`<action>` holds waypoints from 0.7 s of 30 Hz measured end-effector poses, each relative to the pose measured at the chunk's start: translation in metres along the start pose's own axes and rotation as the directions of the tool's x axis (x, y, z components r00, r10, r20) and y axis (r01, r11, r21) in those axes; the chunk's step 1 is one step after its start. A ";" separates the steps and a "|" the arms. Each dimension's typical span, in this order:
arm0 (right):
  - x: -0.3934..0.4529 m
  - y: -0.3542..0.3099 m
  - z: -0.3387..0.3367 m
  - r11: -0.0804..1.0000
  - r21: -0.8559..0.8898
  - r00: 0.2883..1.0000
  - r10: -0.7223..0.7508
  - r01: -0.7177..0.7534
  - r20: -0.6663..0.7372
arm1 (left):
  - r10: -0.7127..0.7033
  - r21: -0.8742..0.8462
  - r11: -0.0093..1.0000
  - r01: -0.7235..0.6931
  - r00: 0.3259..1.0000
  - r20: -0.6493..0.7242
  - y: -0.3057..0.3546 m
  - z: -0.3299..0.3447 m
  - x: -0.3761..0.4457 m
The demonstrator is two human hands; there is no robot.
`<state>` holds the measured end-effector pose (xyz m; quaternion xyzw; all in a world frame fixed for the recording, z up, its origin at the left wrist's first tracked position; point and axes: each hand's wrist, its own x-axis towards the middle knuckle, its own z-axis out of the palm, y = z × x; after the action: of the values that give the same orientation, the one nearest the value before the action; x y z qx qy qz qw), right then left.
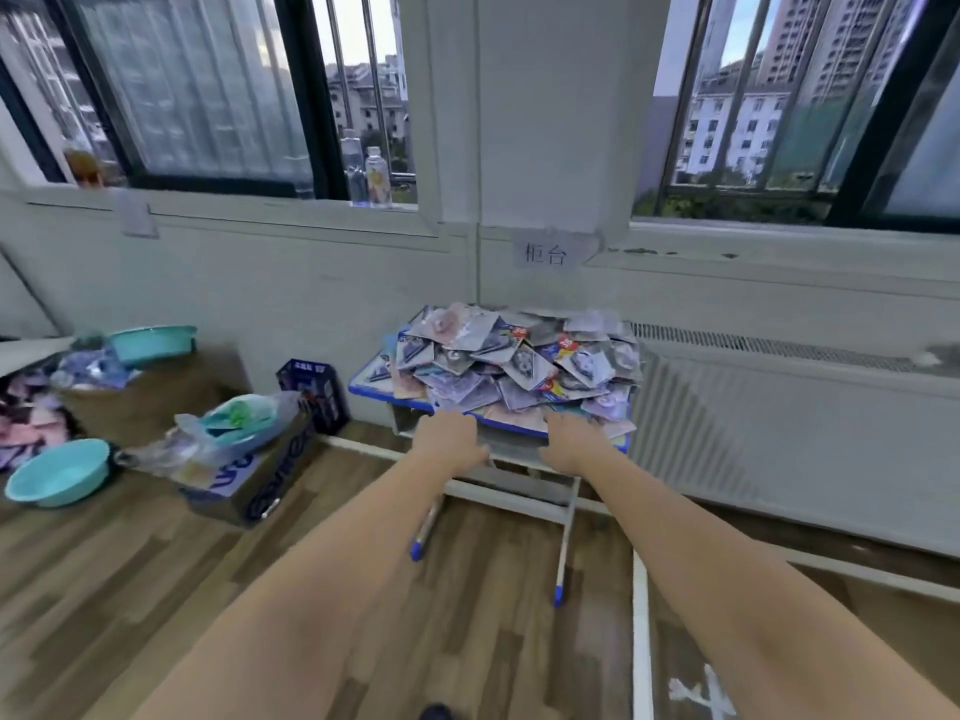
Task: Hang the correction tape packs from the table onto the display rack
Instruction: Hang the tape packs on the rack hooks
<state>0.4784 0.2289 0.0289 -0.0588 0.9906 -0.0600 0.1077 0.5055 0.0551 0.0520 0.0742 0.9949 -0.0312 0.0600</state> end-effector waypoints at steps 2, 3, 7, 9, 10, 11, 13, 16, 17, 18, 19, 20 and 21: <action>0.046 -0.005 0.003 1.000 0.023 1.000 -0.018 0.018 0.015 | 0.009 -0.018 1.000 -0.009 1.000 -0.007 -0.018 0.006 0.046; 0.070 -0.008 0.003 0.999 0.043 0.999 -0.026 0.025 0.022 | 0.014 -0.029 0.999 -0.015 1.000 -0.013 -0.027 0.007 0.069; 0.167 -0.019 -0.015 0.992 0.121 1.000 0.024 -0.026 0.016 | 0.030 -0.060 0.998 -0.029 1.000 0.005 -0.068 0.002 0.161; 0.207 -0.026 -0.024 0.988 0.144 0.999 0.048 -0.050 0.015 | 0.012 -0.095 0.995 -0.011 1.000 0.013 -0.088 0.000 0.203; 0.225 -0.028 -0.026 0.988 0.146 0.999 0.050 -0.051 0.007 | 0.005 -0.112 0.994 -0.003 1.000 0.020 -0.097 0.000 0.224; 0.242 -0.029 -0.026 0.988 0.146 0.999 0.049 -0.049 0.000 | 0.013 -0.126 0.992 -0.009 0.999 0.031 -0.104 0.003 0.246; 0.269 -0.029 -0.022 0.986 0.157 0.998 0.061 -0.061 0.008 | 0.030 -0.150 0.989 -0.021 0.998 0.060 -0.113 0.011 0.283; 0.303 -0.022 -0.014 0.976 0.186 0.993 0.109 -0.116 0.046 | 0.080 -0.167 0.984 -0.066 0.994 0.074 -0.116 0.027 0.329; 0.315 -0.018 -0.012 0.972 0.192 0.991 0.124 -0.132 0.057 | 0.095 -0.167 0.983 -0.081 0.992 0.077 -0.116 0.032 0.343; 0.327 -0.014 -0.012 0.968 0.200 0.988 0.140 -0.150 0.065 | 0.102 -0.167 0.982 -0.088 0.992 0.078 -0.117 0.034 0.356; 0.339 -0.010 -0.012 0.962 0.209 0.984 0.163 -0.176 0.077 | 0.105 -0.170 0.981 -0.092 0.992 0.064 -0.119 0.035 0.368; 0.350 -0.008 -0.012 0.953 0.224 0.978 0.189 -0.203 0.084 | 0.097 -0.177 0.980 -0.086 0.994 0.050 -0.121 0.035 0.380; 0.362 -0.007 -0.014 0.944 0.241 0.974 0.209 -0.223 0.083 | 0.086 -0.187 0.979 -0.080 0.996 0.025 -0.125 0.034 0.391</action>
<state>0.1252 0.1764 -0.0315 0.0624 0.9723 -0.1700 0.1480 0.1070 -0.0140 -0.0240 0.1093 0.9884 0.0631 0.0846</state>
